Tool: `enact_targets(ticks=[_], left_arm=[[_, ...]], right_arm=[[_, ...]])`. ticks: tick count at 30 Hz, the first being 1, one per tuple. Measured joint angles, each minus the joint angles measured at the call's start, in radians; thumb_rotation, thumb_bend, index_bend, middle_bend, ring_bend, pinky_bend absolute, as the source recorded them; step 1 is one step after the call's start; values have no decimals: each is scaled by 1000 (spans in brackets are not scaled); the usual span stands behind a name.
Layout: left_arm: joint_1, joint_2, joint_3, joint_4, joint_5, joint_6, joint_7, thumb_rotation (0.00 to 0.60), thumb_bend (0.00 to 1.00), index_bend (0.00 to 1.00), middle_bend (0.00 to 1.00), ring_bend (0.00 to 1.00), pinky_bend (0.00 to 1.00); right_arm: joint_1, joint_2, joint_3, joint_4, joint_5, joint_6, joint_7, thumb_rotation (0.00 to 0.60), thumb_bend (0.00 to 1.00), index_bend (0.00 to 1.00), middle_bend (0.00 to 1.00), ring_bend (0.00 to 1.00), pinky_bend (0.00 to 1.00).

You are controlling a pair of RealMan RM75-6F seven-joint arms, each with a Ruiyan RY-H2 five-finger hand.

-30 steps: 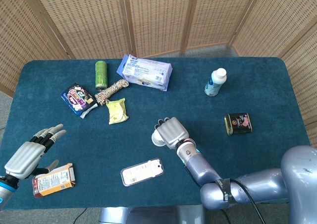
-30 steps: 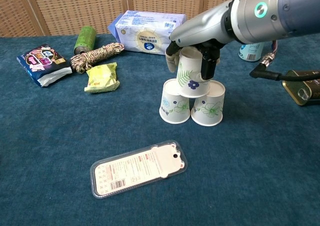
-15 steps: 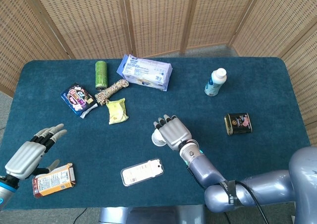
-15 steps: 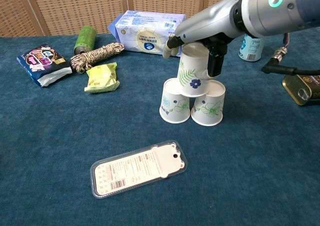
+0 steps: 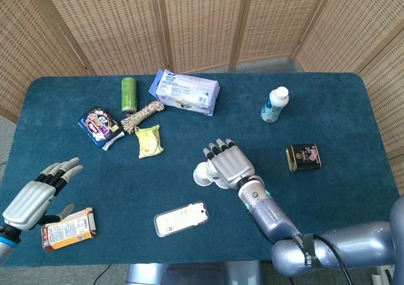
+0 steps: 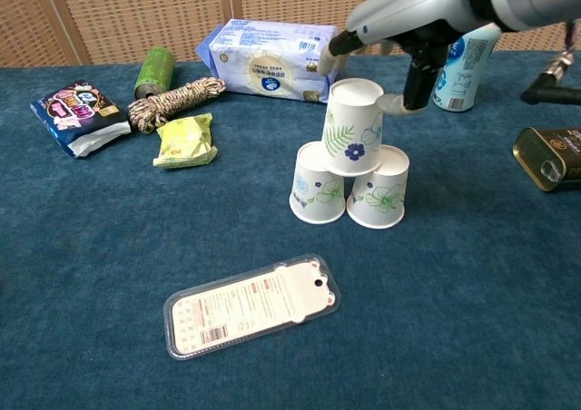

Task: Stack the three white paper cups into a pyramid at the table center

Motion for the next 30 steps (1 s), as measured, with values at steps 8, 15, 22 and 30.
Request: enact_targets(ticks=[8, 15, 22, 30], left_arm=[[11, 13, 3, -13, 6, 17, 2, 600, 427, 25, 0, 0, 78], [26, 24, 5, -22, 3, 41, 0, 600, 428, 25, 0, 0, 77], [55, 38, 11, -33, 7, 81, -4, 600, 427, 25, 0, 0, 76], [113, 38, 32, -31, 22, 150, -16, 600, 427, 25, 0, 0, 61]], right_arm=[[-69, 58, -17, -9, -72, 5, 72, 600, 594, 28, 51, 6, 143], [-190, 129, -38, -4, -224, 0, 206, 600, 592, 51, 56, 6, 142], [-353, 186, -61, 31, -444, 8, 391, 600, 581, 72, 65, 6, 130], [-569, 216, -85, 140, -711, 64, 654, 600, 579, 99, 67, 6, 110]])
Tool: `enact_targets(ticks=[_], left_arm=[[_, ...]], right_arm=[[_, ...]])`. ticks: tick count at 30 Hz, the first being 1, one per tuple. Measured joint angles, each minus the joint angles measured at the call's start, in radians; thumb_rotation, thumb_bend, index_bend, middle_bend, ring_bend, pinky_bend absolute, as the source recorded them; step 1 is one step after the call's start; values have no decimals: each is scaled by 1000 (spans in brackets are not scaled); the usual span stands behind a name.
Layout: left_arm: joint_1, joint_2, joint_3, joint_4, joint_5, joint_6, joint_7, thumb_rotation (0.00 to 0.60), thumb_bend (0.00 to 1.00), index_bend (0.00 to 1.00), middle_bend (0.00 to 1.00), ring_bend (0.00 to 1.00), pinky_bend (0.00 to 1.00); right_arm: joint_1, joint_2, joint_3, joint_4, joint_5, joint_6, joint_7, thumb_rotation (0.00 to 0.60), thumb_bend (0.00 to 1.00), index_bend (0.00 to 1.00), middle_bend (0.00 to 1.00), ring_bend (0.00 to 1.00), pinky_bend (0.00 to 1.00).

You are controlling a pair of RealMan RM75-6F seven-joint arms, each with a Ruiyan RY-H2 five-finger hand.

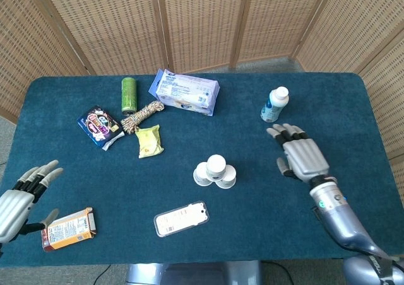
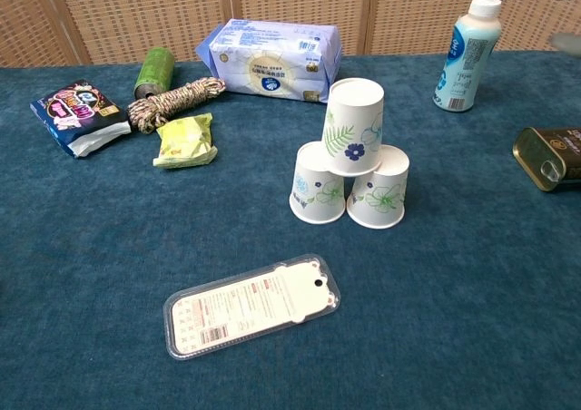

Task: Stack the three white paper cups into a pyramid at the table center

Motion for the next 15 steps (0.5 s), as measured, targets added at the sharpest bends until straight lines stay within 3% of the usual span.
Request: enact_targets(ticks=[6, 15], left_arm=[[64, -37, 26, 34, 8, 57, -6, 600, 427, 25, 0, 0, 34], [156, -108, 62, 101, 21, 134, 0, 600, 427, 26, 0, 0, 5]], right_arm=[[-153, -17, -25, 127, -151, 58, 166, 600, 577, 107, 67, 0, 73], [-329, -62, -50, 236, -221, 143, 261, 600, 564, 106, 61, 0, 0]])
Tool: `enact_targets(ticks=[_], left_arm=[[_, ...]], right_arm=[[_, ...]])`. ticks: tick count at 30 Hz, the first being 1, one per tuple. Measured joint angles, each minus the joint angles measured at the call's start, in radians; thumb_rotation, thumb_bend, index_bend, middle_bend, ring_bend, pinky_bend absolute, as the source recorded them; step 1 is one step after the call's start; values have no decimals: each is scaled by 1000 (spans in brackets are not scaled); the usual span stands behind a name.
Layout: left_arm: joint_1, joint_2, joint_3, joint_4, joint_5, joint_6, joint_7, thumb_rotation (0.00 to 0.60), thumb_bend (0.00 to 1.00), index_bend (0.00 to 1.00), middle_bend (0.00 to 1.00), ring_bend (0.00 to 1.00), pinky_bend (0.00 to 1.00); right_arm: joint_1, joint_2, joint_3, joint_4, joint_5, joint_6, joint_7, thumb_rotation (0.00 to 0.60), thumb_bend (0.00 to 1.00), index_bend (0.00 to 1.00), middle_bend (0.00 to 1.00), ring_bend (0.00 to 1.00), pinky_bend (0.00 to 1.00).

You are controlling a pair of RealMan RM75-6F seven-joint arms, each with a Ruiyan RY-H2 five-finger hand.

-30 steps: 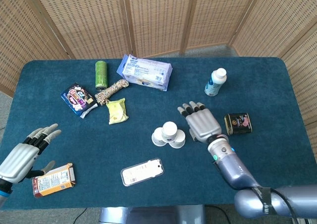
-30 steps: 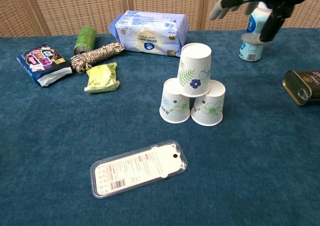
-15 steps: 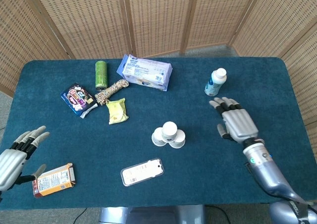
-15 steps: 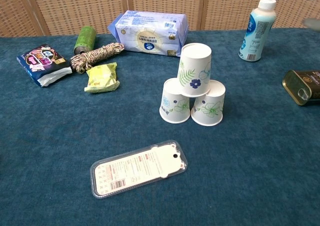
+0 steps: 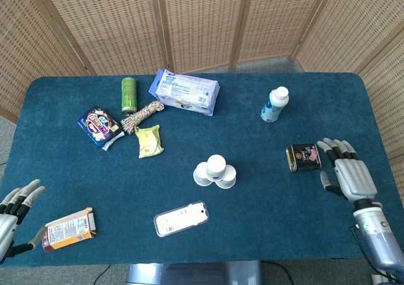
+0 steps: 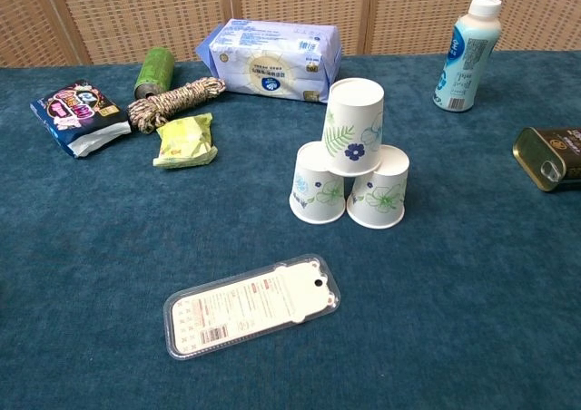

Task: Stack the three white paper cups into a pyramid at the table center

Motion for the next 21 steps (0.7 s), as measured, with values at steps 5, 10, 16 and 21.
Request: enact_targets(ticks=[5, 10, 16, 21], left_arm=[[39, -38, 10, 41, 5, 35, 9, 600, 427, 28, 0, 0, 0], [72, -72, 19, 77, 10, 60, 13, 600, 428, 28, 0, 0, 0], [84, -87, 16, 90, 9, 69, 2, 600, 428, 29, 0, 0, 0], [75, -87, 12, 86, 18, 56, 1, 600, 427, 29, 0, 0, 0]], right_arm=[[-74, -23, -3, 35, -15, 39, 19, 600, 557, 95, 58, 0, 0], [-144, -37, 5, 52, -28, 92, 38, 600, 540, 65, 34, 0, 0], [-216, -48, 32, 65, -31, 143, 54, 600, 535, 59, 31, 0, 0], [-238, -53, 50, 71, -35, 128, 55, 600, 533, 53, 26, 0, 0]])
